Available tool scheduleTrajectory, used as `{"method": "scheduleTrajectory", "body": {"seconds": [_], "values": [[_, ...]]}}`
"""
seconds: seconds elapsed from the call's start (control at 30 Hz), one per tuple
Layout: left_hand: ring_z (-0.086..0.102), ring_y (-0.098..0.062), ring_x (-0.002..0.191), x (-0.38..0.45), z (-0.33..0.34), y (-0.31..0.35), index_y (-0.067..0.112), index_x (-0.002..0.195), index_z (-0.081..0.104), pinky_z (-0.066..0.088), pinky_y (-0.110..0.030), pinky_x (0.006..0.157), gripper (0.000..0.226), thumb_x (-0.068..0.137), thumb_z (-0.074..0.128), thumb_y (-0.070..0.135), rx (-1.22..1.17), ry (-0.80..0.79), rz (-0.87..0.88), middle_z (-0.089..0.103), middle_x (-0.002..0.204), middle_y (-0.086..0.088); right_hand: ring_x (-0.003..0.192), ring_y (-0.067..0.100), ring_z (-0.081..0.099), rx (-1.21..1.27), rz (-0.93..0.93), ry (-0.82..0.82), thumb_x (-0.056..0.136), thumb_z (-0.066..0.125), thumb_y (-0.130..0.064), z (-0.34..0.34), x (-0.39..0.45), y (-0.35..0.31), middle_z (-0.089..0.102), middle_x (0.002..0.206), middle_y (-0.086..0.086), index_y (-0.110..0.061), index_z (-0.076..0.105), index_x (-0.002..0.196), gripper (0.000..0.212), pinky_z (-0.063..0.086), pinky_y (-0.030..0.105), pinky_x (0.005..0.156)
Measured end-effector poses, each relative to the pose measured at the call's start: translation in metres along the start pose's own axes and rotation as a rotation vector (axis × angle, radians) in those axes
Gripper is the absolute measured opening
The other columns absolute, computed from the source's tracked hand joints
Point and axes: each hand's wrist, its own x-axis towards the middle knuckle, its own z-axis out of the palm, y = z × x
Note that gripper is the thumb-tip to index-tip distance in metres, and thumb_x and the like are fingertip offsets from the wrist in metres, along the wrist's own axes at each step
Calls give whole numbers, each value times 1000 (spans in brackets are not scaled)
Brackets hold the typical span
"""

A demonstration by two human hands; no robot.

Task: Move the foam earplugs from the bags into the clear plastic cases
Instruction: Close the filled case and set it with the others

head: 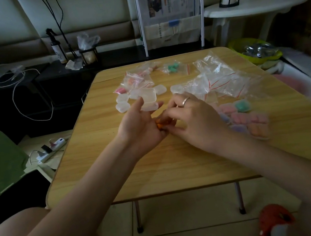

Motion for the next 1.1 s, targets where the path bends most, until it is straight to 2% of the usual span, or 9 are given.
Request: {"method": "scheduleTrajectory", "body": {"seconds": [0.13,0.23,0.3,0.37,0.47,0.67,0.8,0.87,1.1], "values": [[58,-22,87,1,-2,1,10,117,52,46,-32,84,52,99,23,49,7,-33,32,60,103,-12,88,7,50,167,106,42,79,73,-15,-4,2,-6,57,89,-9,-14,70,88,10,43,20,73],[52,-18,94,2,-4,-1,7,126,50,46,-34,88,56,99,23,48,75,-62,65,53,105,-9,76,2,55,476,281,107,85,68,-8,-13,5,-7,60,84,-15,-13,65,93,11,44,15,64],[48,-15,79,3,-3,-5,10,123,52,44,-31,79,50,99,26,46,160,-44,89,48,89,-5,78,8,61,637,356,126,88,64,-6,-17,8,-6,64,88,-3,-15,63,103,17,50,22,66],[42,-13,67,4,0,-9,14,119,53,37,-27,66,42,99,31,43,213,-34,107,43,77,-1,81,10,63,712,378,116,90,63,-8,-19,10,-4,67,90,3,-19,64,108,21,50,20,68],[40,-9,59,5,2,-14,17,121,53,32,-23,57,36,100,35,39,260,-57,141,42,72,1,87,9,66,707,381,121,89,65,-9,-20,12,-3,71,91,-2,-16,69,102,15,51,20,74],[36,-7,56,5,4,-16,12,128,51,32,-19,51,45,99,35,43,298,-146,167,39,74,2,69,1,53,623,437,137,81,74,-19,-23,12,-2,67,79,-8,-17,73,87,6,42,12,63],[30,-8,58,3,7,-17,15,121,49,26,-21,52,50,97,26,52,267,-238,113,35,71,3,70,-5,50,566,463,129,80,74,-23,-21,12,-1,57,85,-7,-20,75,86,7,39,9,65],[29,-10,59,2,7,-16,12,113,56,23,-23,55,55,96,25,53,233,-286,84,34,70,3,67,-3,48,579,479,146,79,75,-24,-21,12,-3,56,86,-3,-16,75,84,10,39,10,64],[33,-7,58,-1,5,-12,15,90,58,29,-20,53,34,90,38,43,230,-368,59,36,69,5,54,-1,42,662,517,176,75,78,-28,-21,14,-5,52,79,-4,-12,54,85,31,37,13,52]]}}
